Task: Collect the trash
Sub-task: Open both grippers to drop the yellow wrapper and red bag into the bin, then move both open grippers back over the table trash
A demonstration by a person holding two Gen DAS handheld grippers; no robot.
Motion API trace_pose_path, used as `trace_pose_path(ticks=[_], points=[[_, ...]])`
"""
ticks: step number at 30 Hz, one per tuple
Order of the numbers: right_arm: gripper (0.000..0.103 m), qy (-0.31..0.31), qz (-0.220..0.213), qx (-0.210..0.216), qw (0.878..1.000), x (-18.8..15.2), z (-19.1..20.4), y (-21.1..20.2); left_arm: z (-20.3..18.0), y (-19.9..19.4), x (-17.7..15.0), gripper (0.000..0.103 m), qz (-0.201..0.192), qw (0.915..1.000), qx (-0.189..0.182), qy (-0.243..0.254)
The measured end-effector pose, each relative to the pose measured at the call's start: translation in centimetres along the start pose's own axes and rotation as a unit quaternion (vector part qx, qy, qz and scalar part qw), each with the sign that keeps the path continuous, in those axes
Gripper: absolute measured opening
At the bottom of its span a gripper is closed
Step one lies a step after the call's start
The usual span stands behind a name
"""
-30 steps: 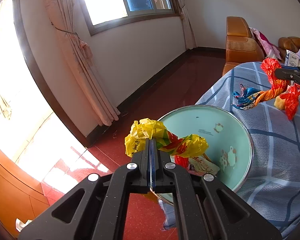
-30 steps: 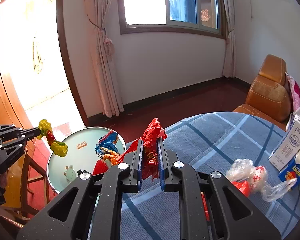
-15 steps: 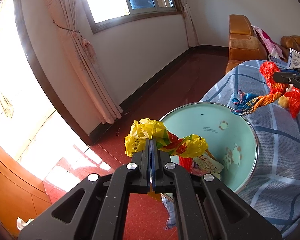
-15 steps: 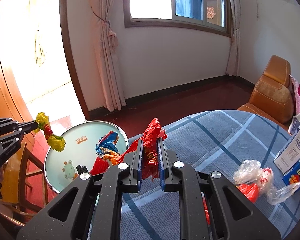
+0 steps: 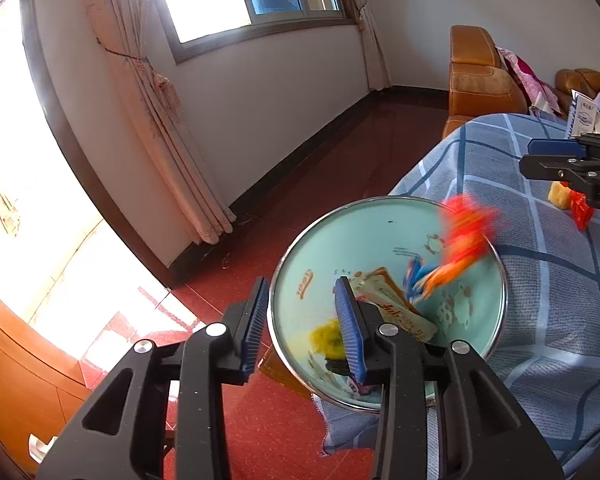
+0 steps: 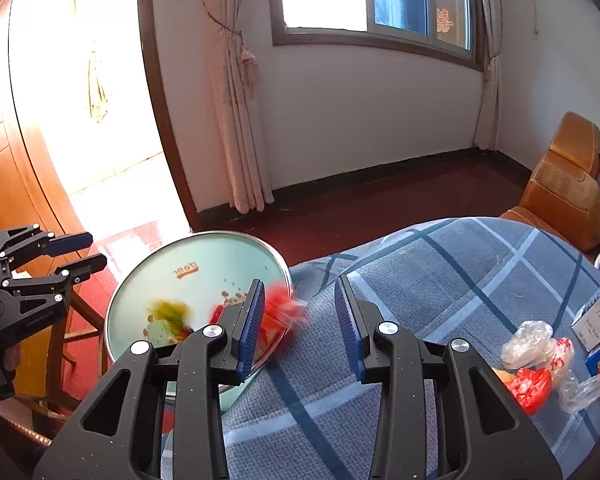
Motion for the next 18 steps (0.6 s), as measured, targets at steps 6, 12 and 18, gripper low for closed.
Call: trace_pose_path(ticks=[6,12,18], points=[[0.045,0.007,-0.006,-0.018,1.0,-0.6,-0.8,-1.9,-0.3,0.2,-0.4,0.048,0.002,0.9999,-0.006,-0.009],[0.052,0.041,-0.012,-0.095,0.995,-3.4,-3.6,-7.2,-3.1,0.3,-1.7,0.059,0.013,0.9992,-0.034,-0.017],[0.066,0.068,0.025,-0.198,0.978,-9.8,-6.7,-13.4,-7.0,0.0,-2.5,0.069,0.018,0.9971,-0.073,0.007]])
Point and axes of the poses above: each gripper's, at about its wrist camera, not at the fingertips, and y roughly the way its jaws point, z to its left, x to its top, the point moved 1 cm from there along y, roughly the way its jaws point, and after that the axes turned 7 degrees about -z, right-handed, at the moved point
